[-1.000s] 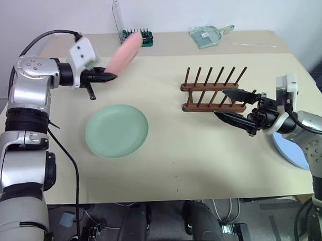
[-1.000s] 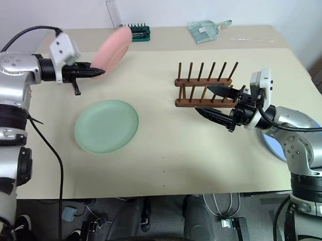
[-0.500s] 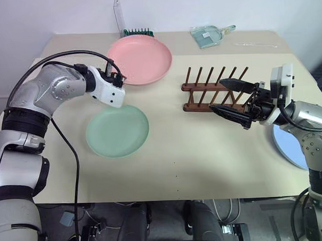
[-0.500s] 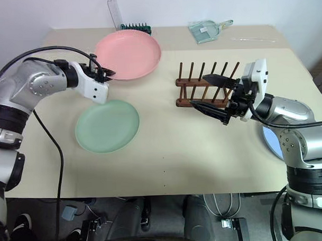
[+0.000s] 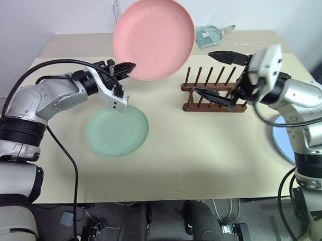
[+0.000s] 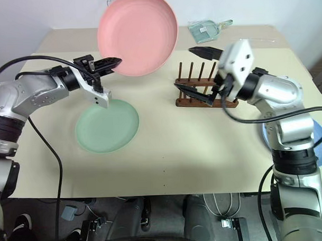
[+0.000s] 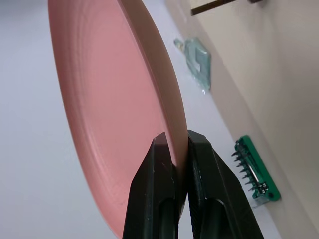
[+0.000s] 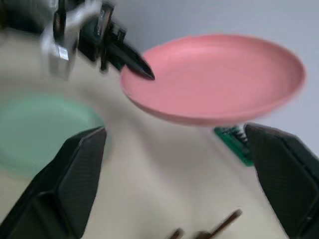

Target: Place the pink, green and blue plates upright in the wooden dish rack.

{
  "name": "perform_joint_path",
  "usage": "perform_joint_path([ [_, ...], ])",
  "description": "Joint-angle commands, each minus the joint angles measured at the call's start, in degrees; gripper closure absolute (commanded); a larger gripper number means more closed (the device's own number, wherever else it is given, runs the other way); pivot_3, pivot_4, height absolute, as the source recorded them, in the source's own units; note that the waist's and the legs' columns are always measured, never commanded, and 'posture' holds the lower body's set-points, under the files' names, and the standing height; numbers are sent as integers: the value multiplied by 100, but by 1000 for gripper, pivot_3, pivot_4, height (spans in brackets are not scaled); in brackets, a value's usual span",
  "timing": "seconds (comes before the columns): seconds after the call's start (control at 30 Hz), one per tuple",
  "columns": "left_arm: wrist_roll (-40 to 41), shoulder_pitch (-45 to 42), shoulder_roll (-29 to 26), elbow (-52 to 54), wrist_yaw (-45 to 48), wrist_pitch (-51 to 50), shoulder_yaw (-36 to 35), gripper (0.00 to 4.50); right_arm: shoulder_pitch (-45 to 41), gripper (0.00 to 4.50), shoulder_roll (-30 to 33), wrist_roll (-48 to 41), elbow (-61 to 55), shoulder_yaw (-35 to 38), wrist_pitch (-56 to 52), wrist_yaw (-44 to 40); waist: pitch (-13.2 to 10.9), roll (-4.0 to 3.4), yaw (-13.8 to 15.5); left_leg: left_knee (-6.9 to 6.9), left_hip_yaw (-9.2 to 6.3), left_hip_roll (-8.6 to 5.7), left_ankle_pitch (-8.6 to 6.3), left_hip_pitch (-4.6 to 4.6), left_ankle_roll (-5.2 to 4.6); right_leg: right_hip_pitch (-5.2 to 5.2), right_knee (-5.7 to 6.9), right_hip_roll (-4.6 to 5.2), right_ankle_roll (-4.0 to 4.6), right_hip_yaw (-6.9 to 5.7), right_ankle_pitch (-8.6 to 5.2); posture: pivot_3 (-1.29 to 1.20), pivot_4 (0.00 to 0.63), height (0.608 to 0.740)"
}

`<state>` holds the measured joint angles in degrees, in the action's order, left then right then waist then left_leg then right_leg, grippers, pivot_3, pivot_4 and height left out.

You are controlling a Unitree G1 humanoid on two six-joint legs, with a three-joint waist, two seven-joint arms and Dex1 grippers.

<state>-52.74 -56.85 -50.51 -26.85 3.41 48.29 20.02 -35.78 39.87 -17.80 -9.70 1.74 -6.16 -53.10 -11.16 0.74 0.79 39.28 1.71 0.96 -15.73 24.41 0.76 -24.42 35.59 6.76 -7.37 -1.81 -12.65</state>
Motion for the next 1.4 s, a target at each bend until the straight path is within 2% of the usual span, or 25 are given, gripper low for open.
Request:
perform_joint_path([
  [0.03,-438,-372,-62,10,-334,37,111,4480,-336,0,216,891,94,-202,1301,-39,0,0,2,0,0,0,0,1,0,0,0,0,0,0,0,0,150,724],
  [0.13,-602,-533,14,22,-417,36,234,4480,-407,0,360,1734,351,-481,2293,109,0,0,-6,0,1,0,2,1,4,-1,0,0,0,0,0,0,150,724],
  [0.27,-722,-628,139,166,-489,63,355,4480,-594,0,246,2983,554,-823,3375,796,0,0,-22,-1,4,0,7,-1,13,-1,-2,0,-1,0,0,0,150,724],
  [0.37,-790,-663,196,232,-546,62,372,4480,-642,0,224,3814,751,-1055,3629,1219,0,0,-34,-2,5,1,13,-1,22,-3,-2,0,0,0,0,0,150,724],
  [0.6,-731,-722,360,327,-333,40,416,4480,-745,0,-50,4260,880,-1260,3395,1565,0,0,-18,-2,7,1,14,0,24,-4,-1,0,0,1,0,0,150,724],
  [0.7,-666,-710,428,360,-234,-23,376,4500,-774,785,-123,4268,939,-1324,3214,1541,0,0,-16,-2,7,0,14,0,23,-3,-1,0,0,1,0,0,150,724],
  [0.93,-657,-707,475,401,-190,-69,364,4500,-877,4426,-207,4350,954,-1366,3057,1616,0,0,-36,-2,7,1,14,-1,23,-4,5,0,0,1,0,0,150,724],
  [1.0,-643,-684,486,436,-140,-105,376,4500,-879,4477,-219,4334,971,-1362,3036,1643,0,-2,-30,-3,8,0,13,-1,22,-4,16,0,0,2,0,0,150,724],
  [1.1,-190,-684,542,307,118,-48,272,4500,-871,4477,-197,4377,1023,-1340,3047,1704,0,-2,-25,-2,8,0,14,-1,22,-4,17,0,0,2,0,0,150,724],
  [1.13,295,-656,587,246,381,-32,175,4500,-868,4477,-175,4418,1043,-1330,3066,1739,0,-2,-26,-2,7,0,14,-1,22,-4,18,0,0,2,0,0,150,724],
  [1.23,1160,-605,727,230,601,-124,-148,3292,-876,4500,-107,4579,1105,-1296,3122,1908,0,-2,-26,-1,7,1,14,-1,22,-4,19,0,0,2,0,0,150,724],
  [1.27,1607,-566,774,199,973,-156,-142,2831,-881,4500,-75,4627,1128,-1293,3133,1971,0,-2,-30,-1,7,1,14,-1,23,-4,19,1,0,2,-1,0,150,724],
  [1.33,3340,-277,978,390,2047,-466,-195,1810,-913,4500,8,4782,1203,-1239,3145,2197,1,-2,-31,0,7,1,15,-2,25,-4,20,1,0,2,0,0,150,724],
  [1.4,5196,115,1234,924,3051,-1243,-402,687,-992,4500,89,4970,1321,-1170,3163,2494,2,-4,-41,0,8,1,16,-4,27,-4,23,2,1,3,-1,0,150,724],
])
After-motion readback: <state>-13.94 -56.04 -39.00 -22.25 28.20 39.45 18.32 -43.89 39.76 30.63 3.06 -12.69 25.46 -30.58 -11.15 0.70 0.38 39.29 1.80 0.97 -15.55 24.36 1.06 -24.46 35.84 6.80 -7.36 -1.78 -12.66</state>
